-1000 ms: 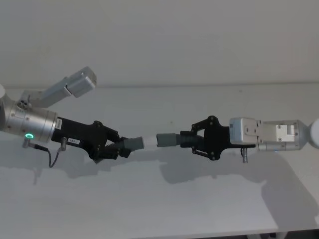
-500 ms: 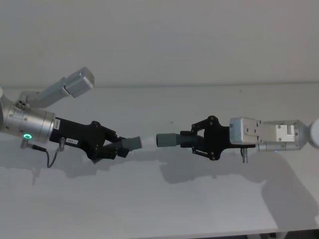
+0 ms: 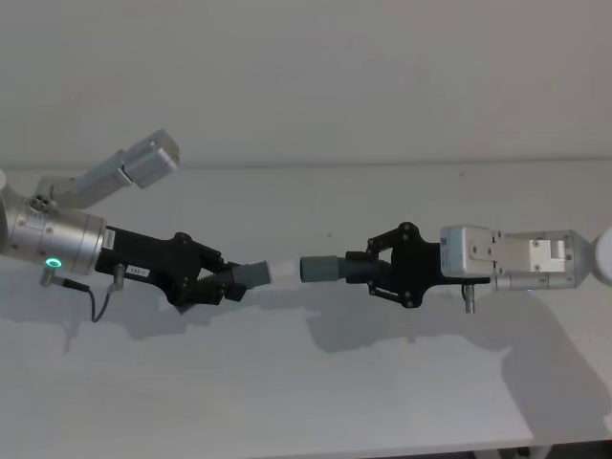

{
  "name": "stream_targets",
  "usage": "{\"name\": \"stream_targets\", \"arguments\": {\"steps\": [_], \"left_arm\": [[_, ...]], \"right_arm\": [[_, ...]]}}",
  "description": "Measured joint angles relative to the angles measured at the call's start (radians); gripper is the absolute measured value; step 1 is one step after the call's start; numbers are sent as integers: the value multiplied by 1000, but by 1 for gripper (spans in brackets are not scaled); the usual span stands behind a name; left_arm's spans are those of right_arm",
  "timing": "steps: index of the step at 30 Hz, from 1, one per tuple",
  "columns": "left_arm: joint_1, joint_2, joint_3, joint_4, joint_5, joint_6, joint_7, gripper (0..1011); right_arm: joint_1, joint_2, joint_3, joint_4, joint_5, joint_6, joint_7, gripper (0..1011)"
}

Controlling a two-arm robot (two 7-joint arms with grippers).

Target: Use both hands to pick up one end of the pipe from the table, align the ends, and insert them.

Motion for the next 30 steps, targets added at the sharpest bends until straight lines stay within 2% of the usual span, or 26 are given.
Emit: {"name": "stream_targets", "arguments": {"steps": [14, 30], "left_arm": [[-7, -16, 10, 35, -12, -20, -2, 331], [-6, -13, 21, 30, -25, -16, 2, 331]], "right_arm": [[0, 0, 0, 0, 0, 0, 0, 230], [0, 0, 0, 0, 0, 0, 0, 229]]}}
